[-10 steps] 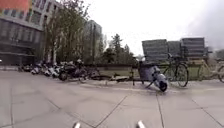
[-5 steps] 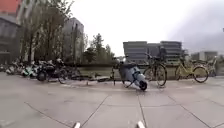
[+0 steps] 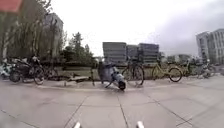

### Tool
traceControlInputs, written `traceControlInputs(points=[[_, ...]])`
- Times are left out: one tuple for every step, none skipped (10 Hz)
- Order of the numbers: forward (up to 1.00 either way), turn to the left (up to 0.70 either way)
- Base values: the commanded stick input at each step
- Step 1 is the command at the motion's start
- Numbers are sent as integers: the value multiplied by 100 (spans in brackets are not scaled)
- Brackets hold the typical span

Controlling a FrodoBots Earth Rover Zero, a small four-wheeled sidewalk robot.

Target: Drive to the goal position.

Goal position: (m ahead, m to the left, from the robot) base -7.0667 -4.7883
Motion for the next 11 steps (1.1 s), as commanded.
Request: traceControlInputs(points=[[0,-45],[0,-45],[0,-45],[0,-45],[0,-45],[0,-45],[0,-45],[0,-45],[0,-45],[0,-45],[0,-45]])
